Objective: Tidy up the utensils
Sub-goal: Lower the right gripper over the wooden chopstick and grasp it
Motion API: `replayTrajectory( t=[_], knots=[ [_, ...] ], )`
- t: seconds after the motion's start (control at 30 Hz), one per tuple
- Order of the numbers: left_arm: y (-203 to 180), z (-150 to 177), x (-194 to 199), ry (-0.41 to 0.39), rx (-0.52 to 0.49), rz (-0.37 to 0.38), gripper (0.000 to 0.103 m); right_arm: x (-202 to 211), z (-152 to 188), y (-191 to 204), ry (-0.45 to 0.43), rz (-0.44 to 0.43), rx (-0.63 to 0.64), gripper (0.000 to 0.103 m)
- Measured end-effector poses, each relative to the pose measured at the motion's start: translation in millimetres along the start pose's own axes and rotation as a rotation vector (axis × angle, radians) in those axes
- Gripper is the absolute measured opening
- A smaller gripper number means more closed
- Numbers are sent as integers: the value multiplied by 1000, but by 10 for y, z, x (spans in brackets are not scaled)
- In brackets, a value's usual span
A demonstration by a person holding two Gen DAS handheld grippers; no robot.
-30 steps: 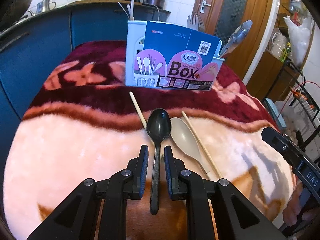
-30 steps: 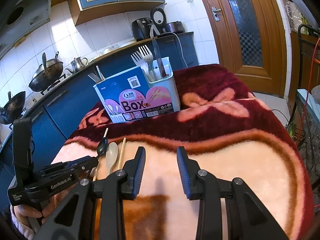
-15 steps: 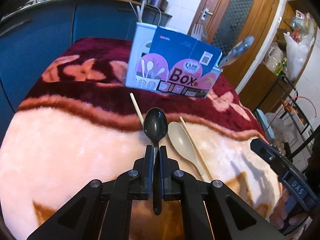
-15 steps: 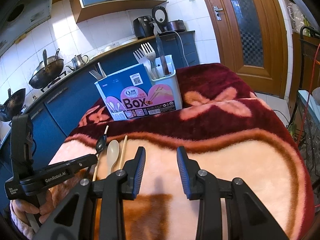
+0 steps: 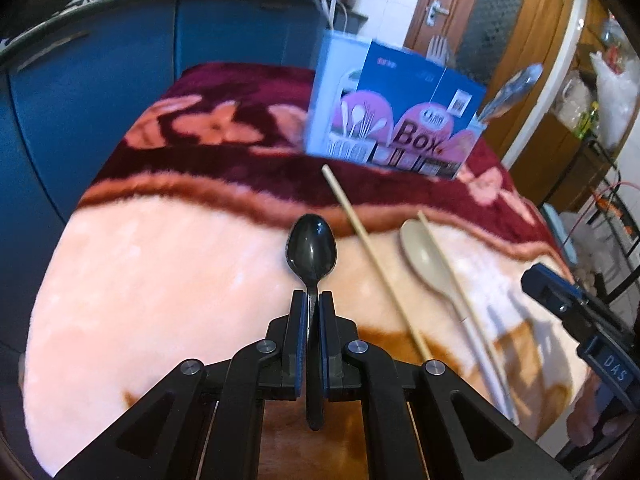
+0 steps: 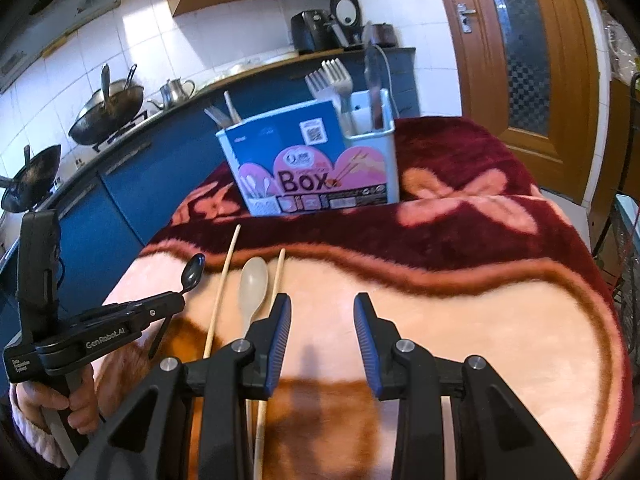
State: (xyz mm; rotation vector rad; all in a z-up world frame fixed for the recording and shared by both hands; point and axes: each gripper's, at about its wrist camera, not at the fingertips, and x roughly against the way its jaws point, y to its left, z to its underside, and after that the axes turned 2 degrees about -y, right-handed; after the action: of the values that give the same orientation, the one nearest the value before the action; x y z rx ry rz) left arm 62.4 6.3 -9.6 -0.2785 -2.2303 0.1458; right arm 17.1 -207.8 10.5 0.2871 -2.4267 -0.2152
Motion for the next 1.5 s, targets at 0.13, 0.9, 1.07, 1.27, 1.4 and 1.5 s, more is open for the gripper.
replayTrajectory(
  t=[0.13,0.9,1.07,1.27,1.4,1.5],
  knots=[
    [-21,-50,-45,44,-29,4,7,-49,-7,44,27,-1,11,35],
    [133,-120,153,-58,-2,119,5,-395,-108,255,294,-39,102,30],
    [131,-127,253,-117,-25,119,5,-528,-136,334,373,-31,134,22],
    [117,-128,320,-159,-42,130,5,-677,-181,465,442,0,185,18],
    [119,-140,342,-175,-32,142,5,-801,-252,520,490,6,203,17],
    [124,-147,356,-186,-25,145,5,-854,-274,566,498,7,224,11]
  ],
)
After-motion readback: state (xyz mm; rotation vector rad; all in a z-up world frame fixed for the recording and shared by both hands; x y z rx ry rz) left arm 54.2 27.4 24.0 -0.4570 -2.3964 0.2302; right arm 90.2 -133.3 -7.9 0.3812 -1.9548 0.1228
